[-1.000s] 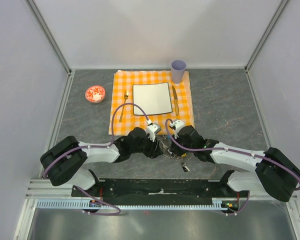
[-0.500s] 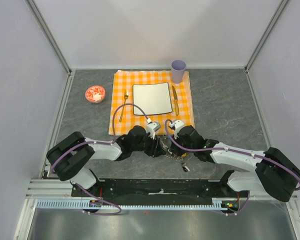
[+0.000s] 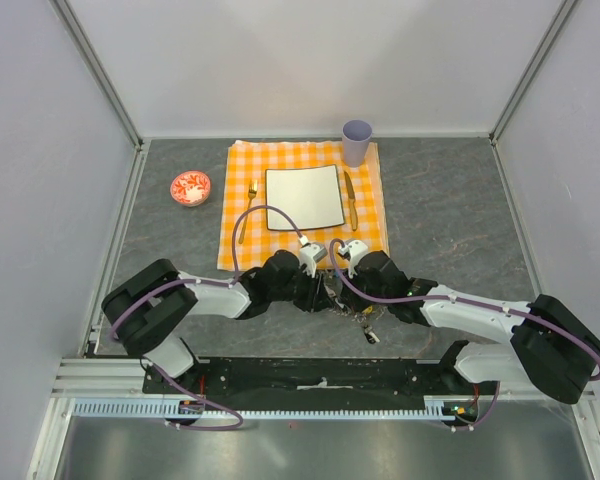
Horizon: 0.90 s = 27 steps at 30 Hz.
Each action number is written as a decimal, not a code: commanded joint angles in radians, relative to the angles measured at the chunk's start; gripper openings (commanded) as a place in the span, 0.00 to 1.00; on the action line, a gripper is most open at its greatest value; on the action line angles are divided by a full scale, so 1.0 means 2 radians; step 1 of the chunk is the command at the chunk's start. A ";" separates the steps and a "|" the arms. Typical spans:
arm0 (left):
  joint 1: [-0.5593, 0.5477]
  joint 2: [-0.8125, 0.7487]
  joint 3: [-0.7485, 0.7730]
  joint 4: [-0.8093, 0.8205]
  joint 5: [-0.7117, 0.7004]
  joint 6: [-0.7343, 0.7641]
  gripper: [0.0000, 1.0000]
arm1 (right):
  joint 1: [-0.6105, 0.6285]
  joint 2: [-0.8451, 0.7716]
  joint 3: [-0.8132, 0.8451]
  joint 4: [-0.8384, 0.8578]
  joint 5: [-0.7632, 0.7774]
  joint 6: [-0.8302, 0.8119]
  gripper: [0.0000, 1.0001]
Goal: Put the keys on the keyring
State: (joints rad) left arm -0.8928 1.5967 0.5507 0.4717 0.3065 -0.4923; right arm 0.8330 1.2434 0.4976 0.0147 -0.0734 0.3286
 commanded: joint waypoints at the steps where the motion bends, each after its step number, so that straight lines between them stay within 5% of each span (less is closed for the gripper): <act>1: -0.002 -0.008 0.011 -0.003 -0.017 -0.015 0.29 | -0.002 -0.010 -0.005 0.020 -0.003 -0.002 0.05; 7: -0.002 -0.021 0.011 -0.034 -0.047 -0.007 0.19 | -0.002 -0.021 -0.003 0.016 -0.010 -0.007 0.06; 27: 0.011 -0.045 0.012 -0.068 -0.070 0.026 0.22 | -0.002 -0.004 0.011 0.016 -0.032 -0.032 0.11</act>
State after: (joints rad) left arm -0.8757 1.5246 0.5507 0.3252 0.1593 -0.4843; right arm 0.8330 1.2217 0.4976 0.0128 -0.1192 0.2802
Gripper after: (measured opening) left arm 0.205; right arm 0.105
